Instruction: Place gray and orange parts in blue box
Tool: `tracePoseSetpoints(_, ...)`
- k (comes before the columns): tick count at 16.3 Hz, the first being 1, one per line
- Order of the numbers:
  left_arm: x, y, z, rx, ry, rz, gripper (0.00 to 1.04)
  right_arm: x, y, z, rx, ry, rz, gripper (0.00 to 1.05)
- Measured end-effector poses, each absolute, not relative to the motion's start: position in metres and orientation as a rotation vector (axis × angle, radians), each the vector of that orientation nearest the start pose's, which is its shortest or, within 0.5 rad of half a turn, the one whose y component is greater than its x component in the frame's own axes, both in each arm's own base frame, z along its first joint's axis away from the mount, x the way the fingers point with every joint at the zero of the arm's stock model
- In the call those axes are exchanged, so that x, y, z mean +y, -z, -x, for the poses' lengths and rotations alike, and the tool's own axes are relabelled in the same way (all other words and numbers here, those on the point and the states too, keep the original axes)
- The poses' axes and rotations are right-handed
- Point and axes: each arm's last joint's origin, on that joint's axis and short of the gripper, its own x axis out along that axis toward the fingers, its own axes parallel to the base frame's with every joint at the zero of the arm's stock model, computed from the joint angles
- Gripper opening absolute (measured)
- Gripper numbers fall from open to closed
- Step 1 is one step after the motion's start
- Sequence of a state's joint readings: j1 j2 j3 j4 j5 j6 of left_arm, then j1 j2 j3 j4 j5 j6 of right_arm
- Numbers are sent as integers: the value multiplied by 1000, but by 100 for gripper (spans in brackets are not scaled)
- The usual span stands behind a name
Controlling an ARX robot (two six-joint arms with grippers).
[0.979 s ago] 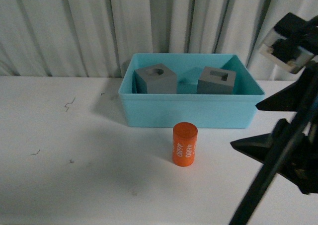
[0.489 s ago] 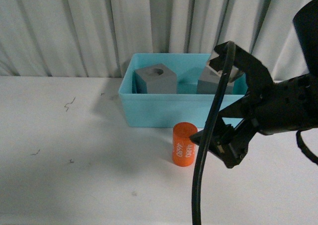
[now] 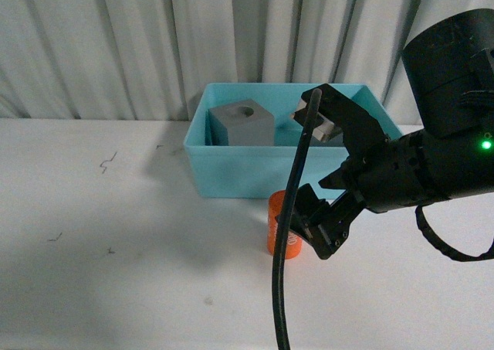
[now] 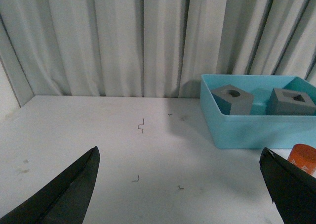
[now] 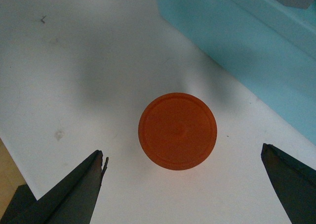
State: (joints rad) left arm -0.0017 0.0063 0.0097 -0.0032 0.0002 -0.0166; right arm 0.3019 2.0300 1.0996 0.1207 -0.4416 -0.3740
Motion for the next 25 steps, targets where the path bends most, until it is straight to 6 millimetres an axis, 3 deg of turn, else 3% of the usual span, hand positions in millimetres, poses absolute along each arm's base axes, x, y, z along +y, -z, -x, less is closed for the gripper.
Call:
tracePoseSetpoints(15, 0, -166, -97, 0, 2, 17, 98, 157, -85, -393, 708, -834, 288, 98)
tracePoseSetpoints(19, 0, -166, -97, 0, 2, 17, 98, 160, -86, -393, 709, -842, 280, 55)
tracePoseSetpoints(20, 0, -166, -97, 0, 2, 17, 98, 160, -86, -393, 707, -843, 280, 48)
tracePoseSetpoints(23, 0, -166, -97, 0, 2, 17, 98, 156, -93, -381, 682, -866, 232, 48)
tracePoseSetpoints(24, 0, -166, -97, 0, 2, 17, 98, 152, -108, -374, 627, -869, 190, 48)
tracePoseSetpoints(25, 0, -166, -97, 0, 2, 17, 98, 147, -142, -369, 499, -856, 140, 48)
